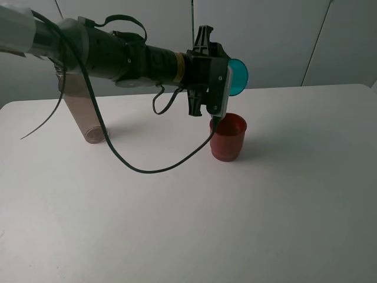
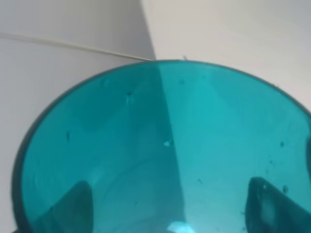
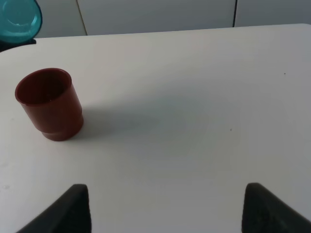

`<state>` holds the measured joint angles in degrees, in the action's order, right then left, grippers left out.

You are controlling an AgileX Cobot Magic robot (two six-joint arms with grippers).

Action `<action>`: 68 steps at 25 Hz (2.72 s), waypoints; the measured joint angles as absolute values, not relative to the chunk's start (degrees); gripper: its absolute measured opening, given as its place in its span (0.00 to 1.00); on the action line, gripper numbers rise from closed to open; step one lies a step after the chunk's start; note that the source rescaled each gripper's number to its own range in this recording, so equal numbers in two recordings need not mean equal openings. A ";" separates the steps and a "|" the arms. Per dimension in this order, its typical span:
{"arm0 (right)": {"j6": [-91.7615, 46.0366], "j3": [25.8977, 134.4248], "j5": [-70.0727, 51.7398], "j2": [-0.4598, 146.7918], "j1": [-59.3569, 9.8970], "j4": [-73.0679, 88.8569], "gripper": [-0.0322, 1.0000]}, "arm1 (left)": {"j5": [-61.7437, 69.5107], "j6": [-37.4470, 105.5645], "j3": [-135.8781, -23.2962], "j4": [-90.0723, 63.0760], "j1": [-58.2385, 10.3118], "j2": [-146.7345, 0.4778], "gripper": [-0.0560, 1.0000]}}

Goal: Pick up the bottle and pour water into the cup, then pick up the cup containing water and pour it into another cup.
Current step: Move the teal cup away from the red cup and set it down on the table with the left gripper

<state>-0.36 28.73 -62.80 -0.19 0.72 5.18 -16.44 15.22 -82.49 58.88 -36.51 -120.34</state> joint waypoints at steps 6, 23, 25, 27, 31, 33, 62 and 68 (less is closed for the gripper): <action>0.00 28.73 -62.80 -0.19 0.72 5.18 0.13 | -24.25 -3.55 -78.03 47.09 -34.25 -117.31 0.21; -0.36 28.73 -62.80 -0.19 0.72 5.18 0.13 | -56.98 -12.32 -62.55 38.19 -23.43 -124.63 0.21; -0.36 28.73 -62.80 -0.19 0.72 5.18 0.13 | -61.91 -12.45 -62.55 38.19 -23.19 -126.91 0.21; -0.36 28.73 -62.80 -0.19 0.72 5.18 0.13 | -66.21 -12.57 -62.55 38.01 -22.59 -129.49 0.21; -0.36 28.73 -62.80 -0.19 0.72 5.18 0.13 | -68.25 -12.83 -62.55 37.65 -21.34 -132.87 0.21; -0.36 28.73 -62.80 -0.19 0.72 5.18 0.13 | -68.38 -12.83 -62.55 37.42 -20.76 -133.93 0.21; 0.00 28.73 -62.80 -0.19 0.72 5.18 0.13 | -67.75 -11.93 -62.55 36.99 -16.05 -140.73 0.21; 0.00 28.73 -62.80 -0.19 0.72 5.18 0.13 | -67.93 -11.93 -62.55 38.27 -16.05 -140.73 0.21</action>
<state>0.00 28.73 -62.80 -0.19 0.72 5.18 -67.93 -11.93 -62.55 38.27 -16.05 -140.73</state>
